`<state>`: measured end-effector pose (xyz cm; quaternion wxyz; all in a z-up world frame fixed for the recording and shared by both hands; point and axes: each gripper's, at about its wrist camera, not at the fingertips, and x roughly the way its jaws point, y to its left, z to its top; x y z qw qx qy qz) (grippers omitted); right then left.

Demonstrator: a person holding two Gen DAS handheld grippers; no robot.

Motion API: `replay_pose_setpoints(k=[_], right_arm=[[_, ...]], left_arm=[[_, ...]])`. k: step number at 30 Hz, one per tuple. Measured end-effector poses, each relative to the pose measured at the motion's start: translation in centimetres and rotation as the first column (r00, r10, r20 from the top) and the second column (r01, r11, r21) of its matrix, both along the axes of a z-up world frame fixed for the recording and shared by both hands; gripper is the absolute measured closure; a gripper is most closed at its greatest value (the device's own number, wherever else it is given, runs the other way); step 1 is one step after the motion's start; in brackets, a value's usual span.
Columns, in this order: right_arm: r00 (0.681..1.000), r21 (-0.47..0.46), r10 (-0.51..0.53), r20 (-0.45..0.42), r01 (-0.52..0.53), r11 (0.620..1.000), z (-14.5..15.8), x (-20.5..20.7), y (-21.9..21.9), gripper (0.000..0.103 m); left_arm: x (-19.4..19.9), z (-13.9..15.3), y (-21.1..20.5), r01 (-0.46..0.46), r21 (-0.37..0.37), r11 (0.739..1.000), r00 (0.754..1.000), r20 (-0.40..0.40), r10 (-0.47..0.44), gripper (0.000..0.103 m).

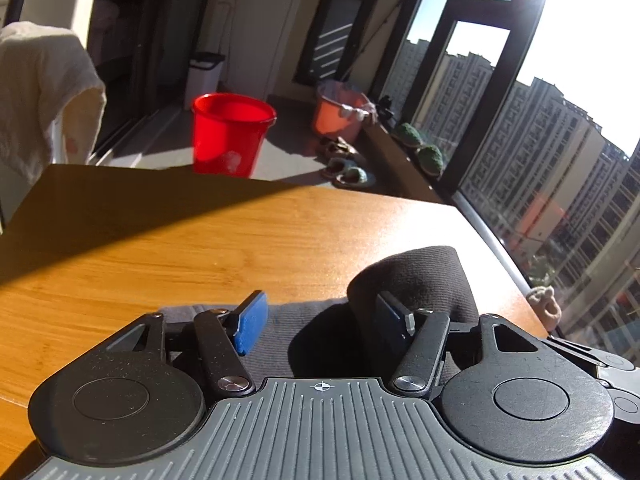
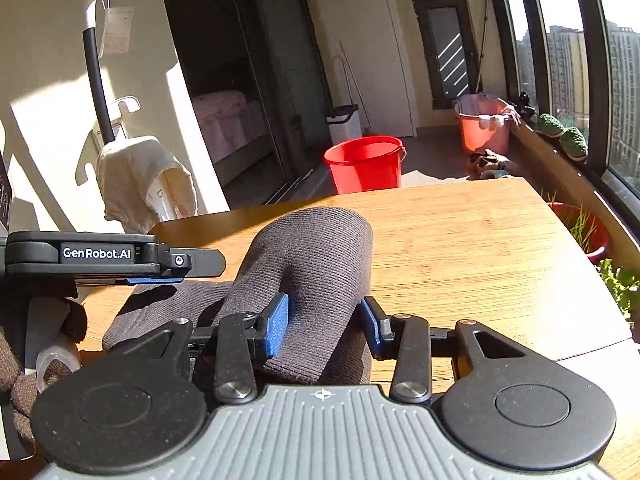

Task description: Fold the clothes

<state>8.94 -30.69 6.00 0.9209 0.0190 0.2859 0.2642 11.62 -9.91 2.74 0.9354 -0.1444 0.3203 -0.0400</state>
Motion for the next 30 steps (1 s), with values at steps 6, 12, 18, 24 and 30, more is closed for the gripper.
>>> replay_pose_setpoints(k=[6,12,18,24,30], right_arm=[[0.992,-0.064,0.09,0.086,-0.084,0.994,0.6,-2.6,1.6,0.059],[0.997,0.205,-0.006,-0.077,0.021,0.978,-1.2,-2.0,-2.3,0.023],[0.975,0.349,0.043,-0.216,0.036,0.937,-2.9,-0.5,-2.5,0.062],[0.993,-0.067,0.039,0.108,-0.032,0.997,1.1,-2.7,1.4,0.067],[0.896,-0.506,0.273,0.35,-0.065,0.86,0.0,-7.7,8.1,0.064]], left_arm=[[0.8,-0.1,-2.1,0.03,0.065,0.997,1.0,-0.005,-0.029,0.037],[1.3,-1.1,-1.4,0.001,0.046,0.999,1.0,-0.023,0.0,0.032],[0.6,-1.2,-0.6,-0.025,0.04,0.999,0.999,-0.027,0.026,0.032],[-0.1,0.2,0.0,-0.028,0.026,0.999,1.0,0.006,0.028,0.035],[-1.1,3.0,-0.1,-0.013,0.016,1.0,0.997,0.079,0.011,0.027]])
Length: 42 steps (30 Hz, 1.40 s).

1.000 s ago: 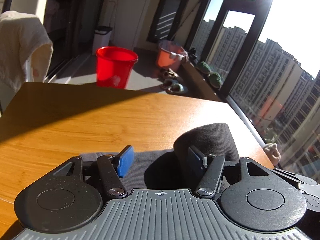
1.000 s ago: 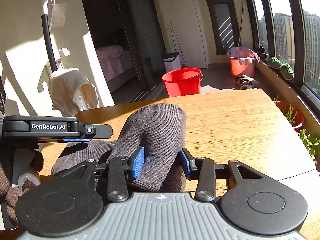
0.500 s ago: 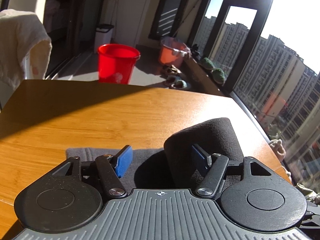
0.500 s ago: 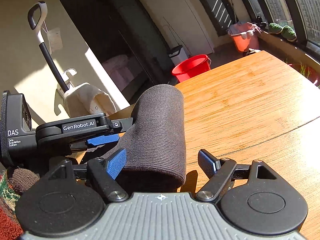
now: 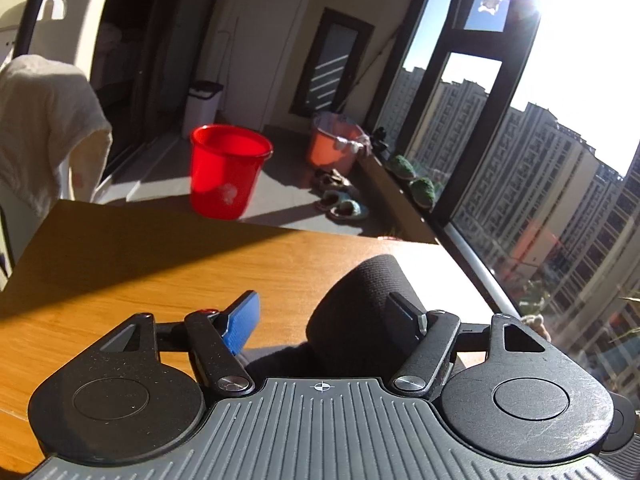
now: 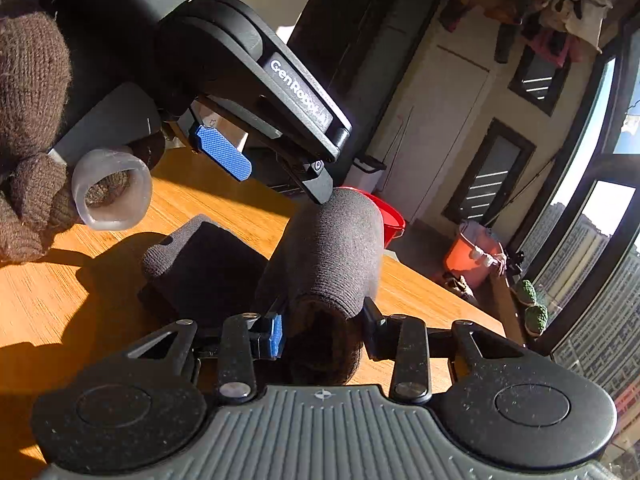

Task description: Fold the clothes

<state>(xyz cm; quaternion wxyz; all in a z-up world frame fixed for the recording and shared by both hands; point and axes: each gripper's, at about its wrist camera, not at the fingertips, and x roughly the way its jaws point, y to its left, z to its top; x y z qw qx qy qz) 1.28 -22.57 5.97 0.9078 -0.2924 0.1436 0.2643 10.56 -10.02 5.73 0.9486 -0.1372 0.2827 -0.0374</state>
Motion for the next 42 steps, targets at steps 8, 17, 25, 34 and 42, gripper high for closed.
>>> replay_pose_setpoints(k=[8,17,25,34,42], right_arm=[[0.956,0.439,0.108,-0.271,0.023,0.898,2.1,2.1,-5.2,0.022],[0.735,0.665,0.263,-0.624,0.323,0.674,-3.1,8.4,-8.5,0.025],[0.897,0.466,0.059,-0.438,0.171,0.868,0.1,5.5,-5.3,0.056],[0.957,0.299,0.071,-0.28,0.016,0.954,0.3,1.8,-2.0,0.039],[0.931,0.506,0.116,-0.345,0.081,0.859,2.8,5.6,-7.7,0.005]], left_arm=[[0.0,-2.9,1.4,-0.034,0.08,0.996,0.997,-0.073,0.04,0.024],[-1.0,-4.4,4.6,-0.069,0.016,0.997,0.992,-0.105,0.071,0.023],[-2.0,-3.3,6.2,-0.109,-0.097,0.989,0.994,-0.043,0.105,0.025],[-3.3,-4.1,3.0,-0.126,0.108,0.986,0.991,-0.023,0.129,0.006],[-3.5,-6.0,4.0,-0.11,0.014,0.994,0.993,-0.028,0.111,0.005]])
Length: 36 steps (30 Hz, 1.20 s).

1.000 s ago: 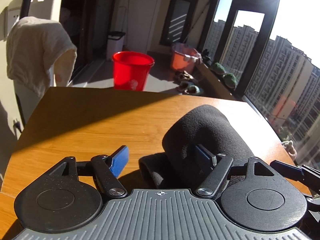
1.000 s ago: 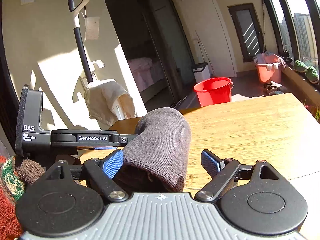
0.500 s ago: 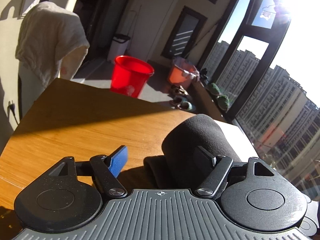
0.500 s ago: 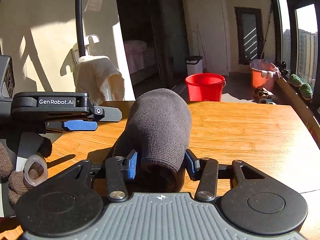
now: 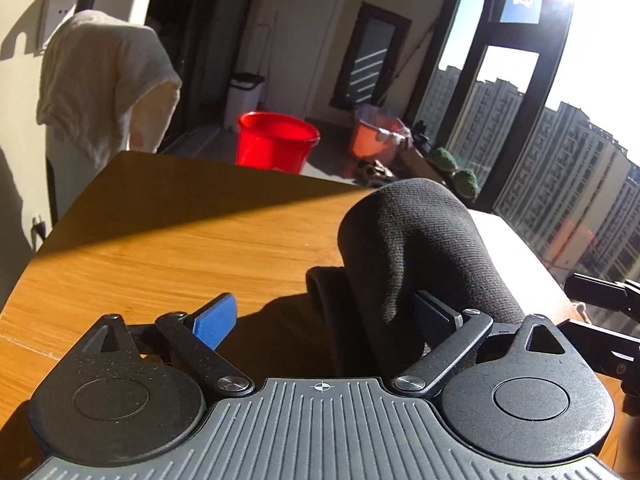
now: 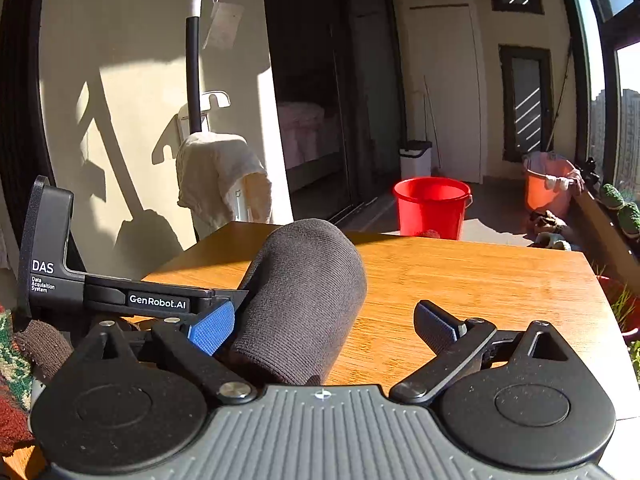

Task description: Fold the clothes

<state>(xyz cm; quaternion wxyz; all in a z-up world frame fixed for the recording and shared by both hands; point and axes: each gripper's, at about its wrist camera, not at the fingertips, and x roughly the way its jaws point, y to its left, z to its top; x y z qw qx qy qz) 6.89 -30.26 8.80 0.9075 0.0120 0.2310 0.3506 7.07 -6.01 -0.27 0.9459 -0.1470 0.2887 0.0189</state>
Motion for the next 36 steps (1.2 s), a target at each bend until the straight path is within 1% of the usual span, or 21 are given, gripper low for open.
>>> replay_pose_setpoints(k=[1,3,5,7,8,9,11,14,17,18,19,20,21,22,24,25,28,30,32,33,36], right_arm=[[0.999,0.039,-0.028,-0.029,0.029,0.999,-0.1,0.7,-0.2,0.004],[0.994,0.067,-0.053,-0.095,0.059,0.996,-1.1,2.1,0.2,0.003],[0.991,-0.001,-0.059,-0.12,0.059,0.998,-2.5,2.6,1.8,0.002],[0.992,-0.044,-0.065,-0.104,0.06,0.997,-3.9,2.4,3.1,0.0],[0.991,-0.043,-0.07,-0.111,0.066,0.997,-4.0,2.4,3.3,0.0],[0.99,-0.043,-0.077,-0.122,0.072,0.996,-4.1,2.5,3.3,0.0],[0.991,-0.071,-0.078,-0.106,0.07,0.995,-3.9,2.4,3.4,0.0],[0.994,-0.111,-0.074,-0.077,0.065,0.992,-3.9,2.0,3.4,0.0],[0.992,-0.099,-0.071,-0.107,0.061,0.993,-4.3,2.3,3.2,0.0],[0.991,-0.095,-0.072,-0.112,0.062,0.994,-4.4,2.4,3.2,0.0],[0.991,-0.095,-0.077,-0.109,0.066,0.993,-4.5,2.3,3.2,0.0],[0.991,-0.096,-0.083,-0.102,0.073,0.993,-4.5,2.2,3.3,0.0],[0.991,-0.099,-0.095,-0.092,0.086,0.991,-4.5,2.0,3.4,0.0],[0.992,-0.091,-0.098,-0.085,0.091,0.992,-4.4,1.8,3.3,0.0],[0.992,-0.049,-0.094,-0.08,0.09,0.995,-3.9,1.5,2.7,0.0],[0.992,-0.017,-0.103,-0.077,0.102,0.995,-3.5,1.7,2.4,0.0],[0.986,0.066,-0.147,-0.08,0.152,0.986,-2.1,2.8,1.9,0.0],[0.98,0.051,-0.166,-0.106,0.172,0.984,-1.5,4.5,2.9,0.0],[0.98,-0.033,-0.163,-0.111,0.16,0.987,-1.8,5.9,5.0,0.0],[0.982,-0.081,-0.16,-0.105,0.152,0.985,-2.0,6.5,6.1,0.0],[0.984,-0.169,-0.172,-0.037,0.164,0.972,-2.0,7.8,7.9,0.0]], left_arm=[[0.0,-0.1,0.2,0.0,-0.009,1.0,1.0,0.001,0.0,0.004],[0.0,-0.3,0.5,0.002,-0.023,1.0,1.0,0.002,-0.001,0.003],[0.1,-0.4,0.5,-0.002,-0.022,1.0,1.0,-0.003,0.002,0.003],[0.1,-0.5,0.7,-0.015,-0.012,1.0,1.0,-0.003,0.015,0.003],[0.2,-0.5,0.8,-0.023,-0.006,1.0,1.0,-0.001,0.023,0.003],[0.2,-0.5,1.0,-0.024,-0.019,1.0,1.0,-0.002,0.024,0.003],[0.1,-0.2,1.3,-0.024,-0.041,0.999,1.0,-0.002,0.024,0.005],[-0.7,1.1,1.3,-0.028,-0.048,0.998,0.999,0.029,0.03,0.013],[-1.2,2.4,0.8,-0.011,-0.053,0.999,0.997,0.07,0.015,0.012],[-0.9,2.4,0.3,0.005,-0.034,0.999,0.998,0.058,-0.003,0.012],[-0.3,1.9,-0.2,0.004,0.006,1.0,1.0,0.028,-0.004,0.012],[0.2,1.4,-0.7,0.004,0.043,0.999,1.0,0.001,-0.004,0.01],[0.4,0.7,-0.7,-0.003,0.056,0.998,1.0,-0.008,0.004,0.007],[0.5,0.3,-0.3,-0.009,0.029,1.0,1.0,-0.01,0.009,0.003],[0.5,-0.1,0.5,-0.014,-0.032,0.999,1.0,-0.02,0.014,0.002],[0.5,-0.2,0.7,-0.012,-0.04,0.999,1.0,-0.021,0.011,0.002],[0.5,-0.2,0.6,-0.006,-0.022,1.0,1.0,-0.017,0.006,0.002],[0.5,-0.2,0.5,-0.003,-0.003,1.0,1.0,-0.009,0.003,0.002],[0.7,-0.3,0.4,-0.005,0.007,1.0,1.0,-0.004,0.005,0.001],[0.9,-0.3,0.4,-0.008,0.012,1.0,1.0,-0.002,0.008,0.001],[1.9,-0.5,0.4,-0.009,0.013,1.0,1.0,0.004,0.009,0.001]])
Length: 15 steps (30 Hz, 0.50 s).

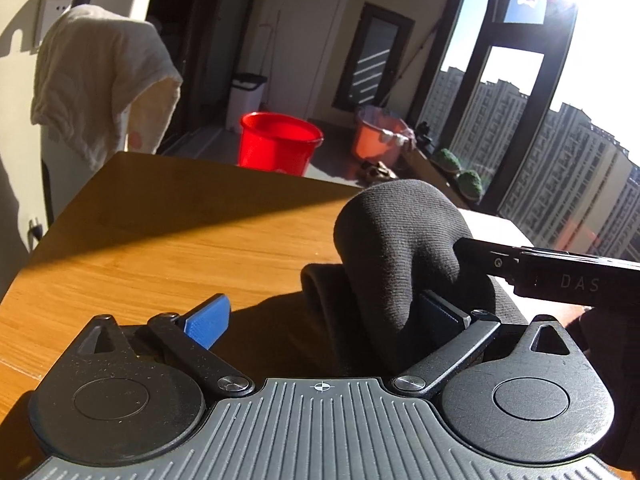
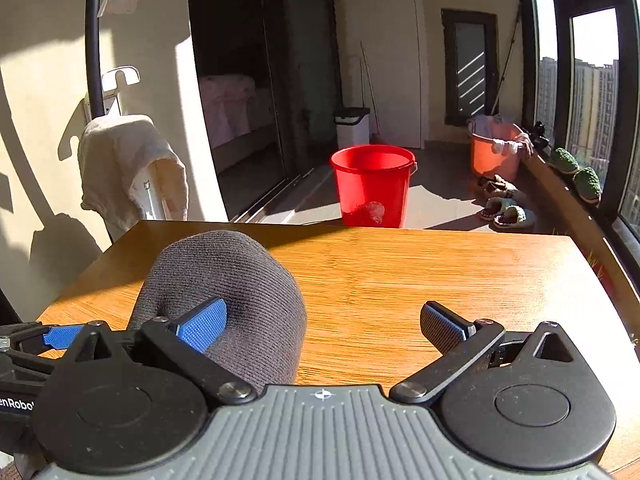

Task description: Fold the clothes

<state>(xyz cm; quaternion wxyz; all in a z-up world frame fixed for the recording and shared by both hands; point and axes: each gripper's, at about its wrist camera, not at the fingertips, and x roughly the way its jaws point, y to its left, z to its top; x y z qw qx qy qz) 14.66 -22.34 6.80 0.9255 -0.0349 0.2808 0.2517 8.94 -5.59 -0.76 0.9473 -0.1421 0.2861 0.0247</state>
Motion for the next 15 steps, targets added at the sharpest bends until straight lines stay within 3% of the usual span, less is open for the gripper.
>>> replay_pose_setpoints(k=[5,9,15], right_arm=[[0.998,-0.009,-0.059,-0.012,0.058,0.998,-0.1,1.1,0.4,0.0],[0.997,0.016,-0.075,-0.025,0.076,0.997,-0.4,0.5,-0.2,0.0],[0.996,0.017,-0.09,-0.024,0.091,0.996,-0.5,0.1,-0.3,0.0]], left_arm=[[1.7,0.0,-0.7,-0.003,0.054,0.999,0.999,0.032,0.001,0.0],[1.8,-0.3,-0.1,0.007,0.011,1.0,1.0,0.027,-0.007,0.0],[1.6,-0.3,-0.5,0.008,0.024,1.0,1.0,0.027,-0.008,0.0]])
